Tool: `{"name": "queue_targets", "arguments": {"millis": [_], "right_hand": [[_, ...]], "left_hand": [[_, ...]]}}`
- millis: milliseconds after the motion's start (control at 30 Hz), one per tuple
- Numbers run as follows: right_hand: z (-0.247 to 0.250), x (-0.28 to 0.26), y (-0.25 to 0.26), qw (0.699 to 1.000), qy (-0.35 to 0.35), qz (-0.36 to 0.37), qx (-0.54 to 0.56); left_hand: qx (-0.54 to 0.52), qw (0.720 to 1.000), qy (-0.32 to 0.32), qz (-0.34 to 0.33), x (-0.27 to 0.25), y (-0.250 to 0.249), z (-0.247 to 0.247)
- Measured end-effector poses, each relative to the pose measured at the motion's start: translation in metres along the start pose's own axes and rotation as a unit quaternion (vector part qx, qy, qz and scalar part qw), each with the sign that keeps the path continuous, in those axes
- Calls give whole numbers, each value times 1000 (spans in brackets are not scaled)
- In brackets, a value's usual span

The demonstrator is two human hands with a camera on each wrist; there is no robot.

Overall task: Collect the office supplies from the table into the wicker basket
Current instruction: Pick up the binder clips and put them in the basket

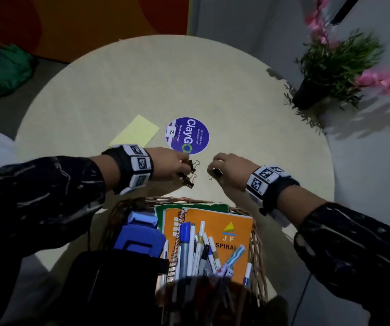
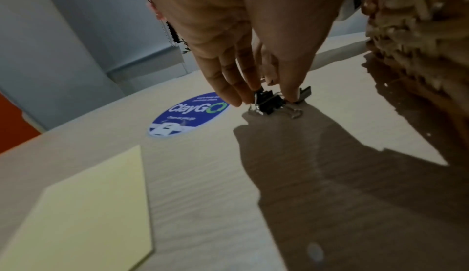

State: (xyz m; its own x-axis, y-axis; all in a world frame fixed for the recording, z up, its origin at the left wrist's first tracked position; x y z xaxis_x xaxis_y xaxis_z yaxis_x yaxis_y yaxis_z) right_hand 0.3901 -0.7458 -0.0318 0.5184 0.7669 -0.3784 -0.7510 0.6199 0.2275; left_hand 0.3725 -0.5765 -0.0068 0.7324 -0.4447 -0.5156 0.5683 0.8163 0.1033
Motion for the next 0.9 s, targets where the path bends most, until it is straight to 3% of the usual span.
{"name": "queue_targets", "arguments": {"millis": [167, 400, 467, 533, 600, 667, 733, 767, 900], "right_hand": [[-5, 8, 4, 998, -15, 25, 47], [4, 19, 29, 997, 3, 43, 69], [4, 24, 39, 992, -3, 45, 118], [-1, 28, 42, 987, -11, 49, 153], [-3, 31, 41, 983, -14, 49, 174], [0, 35, 41, 980, -5, 58, 189], [0, 38, 40, 978, 6, 67, 196], [0, 39, 41, 979, 8, 69, 193], [-9, 46, 45, 987, 32, 70, 143]], "left_hand": [[-38, 998, -25, -40, 16, -7, -10], [-186, 981, -24, 50, 26, 0, -12], [-298, 948, -10, 112, 28, 11, -19], [-438, 885, 3, 161, 25, 22, -24], [-513, 835, 7, 198, 24, 31, -30], [-478, 852, 7, 212, 22, 38, -32], [-388, 899, -19, 200, 21, 42, -29], [-367, 910, -40, 187, 22, 44, -27], [-360, 909, -102, 184, 31, 46, -8]]}}
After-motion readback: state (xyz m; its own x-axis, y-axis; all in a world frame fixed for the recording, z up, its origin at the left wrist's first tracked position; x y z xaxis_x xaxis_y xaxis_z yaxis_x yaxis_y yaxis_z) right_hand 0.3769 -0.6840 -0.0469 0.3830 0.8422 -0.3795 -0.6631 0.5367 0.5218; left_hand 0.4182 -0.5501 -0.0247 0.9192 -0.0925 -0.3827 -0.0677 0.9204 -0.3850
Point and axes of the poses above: each hand's wrist, its own x-axis towards the middle knuckle, its own z-axis out of the back of the hand, y = z × x, the point moved 4 cm from there along x, towards the middle knuckle, and after that the axes turned 15 degrees about z, right-handed, at the moved point
